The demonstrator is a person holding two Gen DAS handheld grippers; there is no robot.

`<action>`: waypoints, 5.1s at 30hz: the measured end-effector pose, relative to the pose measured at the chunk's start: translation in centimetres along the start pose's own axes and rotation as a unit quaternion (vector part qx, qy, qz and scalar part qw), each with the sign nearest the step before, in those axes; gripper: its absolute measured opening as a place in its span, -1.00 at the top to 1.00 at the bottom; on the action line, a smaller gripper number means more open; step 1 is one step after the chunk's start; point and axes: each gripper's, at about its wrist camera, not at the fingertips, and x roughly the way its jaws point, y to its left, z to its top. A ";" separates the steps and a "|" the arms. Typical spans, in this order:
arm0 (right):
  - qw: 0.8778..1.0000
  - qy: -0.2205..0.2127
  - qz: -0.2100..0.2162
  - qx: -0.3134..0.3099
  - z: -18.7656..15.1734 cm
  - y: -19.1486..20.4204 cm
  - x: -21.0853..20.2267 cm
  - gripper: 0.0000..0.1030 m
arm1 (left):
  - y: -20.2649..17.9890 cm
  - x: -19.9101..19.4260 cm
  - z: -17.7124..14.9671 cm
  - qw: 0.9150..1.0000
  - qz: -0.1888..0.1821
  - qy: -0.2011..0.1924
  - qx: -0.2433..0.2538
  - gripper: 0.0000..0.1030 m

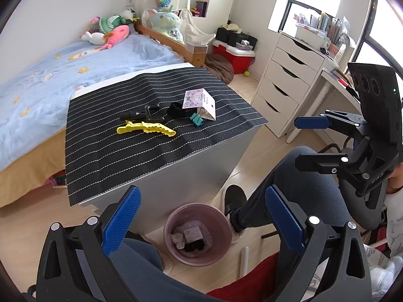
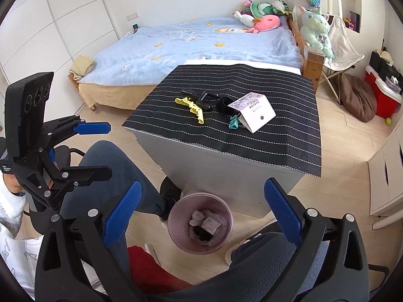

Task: Collect trash
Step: 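Move the right gripper toward the pink tissue box on the mat, then grasp the pink tissue box with the right gripper, then grasp the black item with the left gripper while the right gripper holds the box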

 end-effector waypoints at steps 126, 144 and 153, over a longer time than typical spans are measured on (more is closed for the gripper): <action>0.993 0.032 -0.109 -0.018 9.3 -9.9 8.9 -0.25 | 5.6 4.3 6.6 0.999 0.030 0.000 -0.039 -0.85; 0.997 0.004 -0.069 0.022 9.0 -8.9 7.5 -0.25 | 9.1 10.4 11.3 0.991 0.091 0.059 -0.073 -0.85; 0.997 0.002 -0.067 0.026 8.8 -9.0 7.6 -0.25 | 10.4 14.1 12.0 0.980 0.133 0.103 -0.103 -0.84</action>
